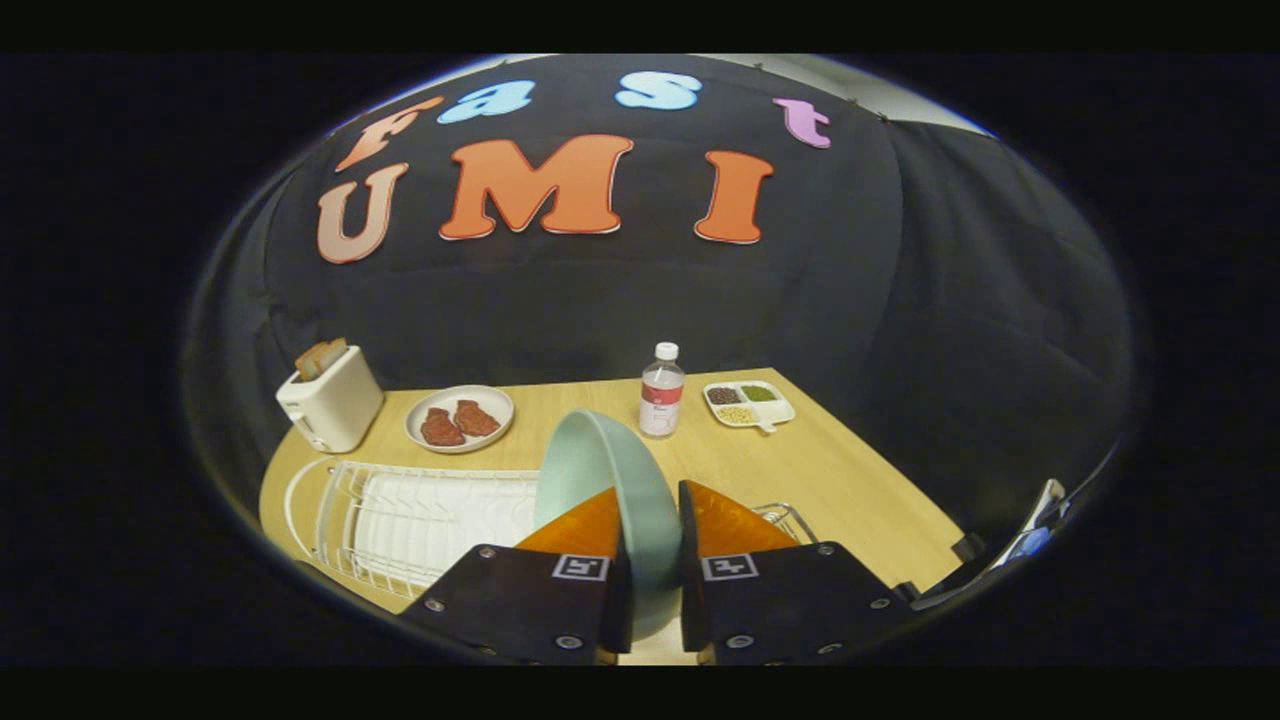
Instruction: Take the plate from the dish rack, then take the spoon from the basket and place it into the plate.
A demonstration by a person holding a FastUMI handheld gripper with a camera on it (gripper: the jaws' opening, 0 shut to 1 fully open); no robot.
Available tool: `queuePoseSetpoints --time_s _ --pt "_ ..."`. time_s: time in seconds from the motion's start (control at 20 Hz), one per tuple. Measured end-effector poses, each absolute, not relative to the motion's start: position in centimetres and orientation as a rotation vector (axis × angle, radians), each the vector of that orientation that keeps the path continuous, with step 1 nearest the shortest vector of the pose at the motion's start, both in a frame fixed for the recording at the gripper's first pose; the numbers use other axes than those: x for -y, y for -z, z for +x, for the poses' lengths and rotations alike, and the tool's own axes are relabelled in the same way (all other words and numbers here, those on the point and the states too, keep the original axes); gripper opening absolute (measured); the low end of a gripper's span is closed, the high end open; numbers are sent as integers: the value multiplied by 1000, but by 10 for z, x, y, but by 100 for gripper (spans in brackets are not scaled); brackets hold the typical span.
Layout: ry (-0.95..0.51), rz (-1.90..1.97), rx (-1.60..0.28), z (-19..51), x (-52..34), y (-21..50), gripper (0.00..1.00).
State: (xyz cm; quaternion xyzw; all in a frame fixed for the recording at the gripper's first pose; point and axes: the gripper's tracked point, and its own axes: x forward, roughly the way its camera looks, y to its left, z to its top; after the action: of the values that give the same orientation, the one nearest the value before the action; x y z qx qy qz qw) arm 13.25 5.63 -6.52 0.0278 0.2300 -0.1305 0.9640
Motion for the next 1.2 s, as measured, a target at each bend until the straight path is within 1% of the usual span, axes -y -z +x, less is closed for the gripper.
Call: queuePoseSetpoints --time_s 0.15,0.4,0.75,1.0,1.2 --pt "221 188 -429 100 -56 66 19" --pt "106 421 -435 43 -64 86 19" --pt "31 634 -432 -19 -66 129 19" --pt "-10 762 -491 -42 -79 178 19" --pt "-25 790 -525 -49 -88 211 19"
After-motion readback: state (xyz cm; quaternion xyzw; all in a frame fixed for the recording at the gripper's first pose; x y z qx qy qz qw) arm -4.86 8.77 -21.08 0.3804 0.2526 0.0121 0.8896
